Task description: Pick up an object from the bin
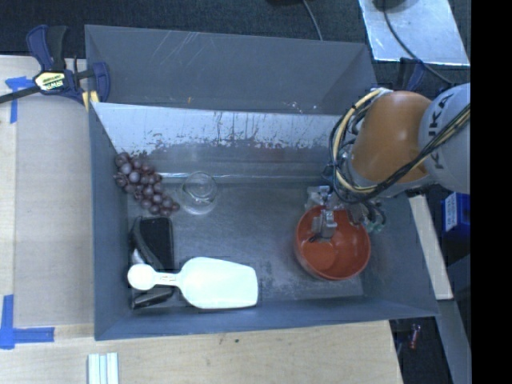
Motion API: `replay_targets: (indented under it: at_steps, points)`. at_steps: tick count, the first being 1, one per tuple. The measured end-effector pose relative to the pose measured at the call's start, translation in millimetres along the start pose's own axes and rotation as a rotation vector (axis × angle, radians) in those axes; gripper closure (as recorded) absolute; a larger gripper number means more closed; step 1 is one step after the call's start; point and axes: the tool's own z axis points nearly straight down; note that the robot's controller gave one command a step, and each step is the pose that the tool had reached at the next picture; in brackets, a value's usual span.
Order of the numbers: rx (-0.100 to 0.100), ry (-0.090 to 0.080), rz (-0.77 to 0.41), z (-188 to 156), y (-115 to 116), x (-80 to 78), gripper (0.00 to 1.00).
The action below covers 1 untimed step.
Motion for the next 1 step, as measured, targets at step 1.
replay_targets:
  at_steps: [1]
  points:
    - [0.000, 0.000, 0.000, -0.1, 0.0, 0.0, 1.00]
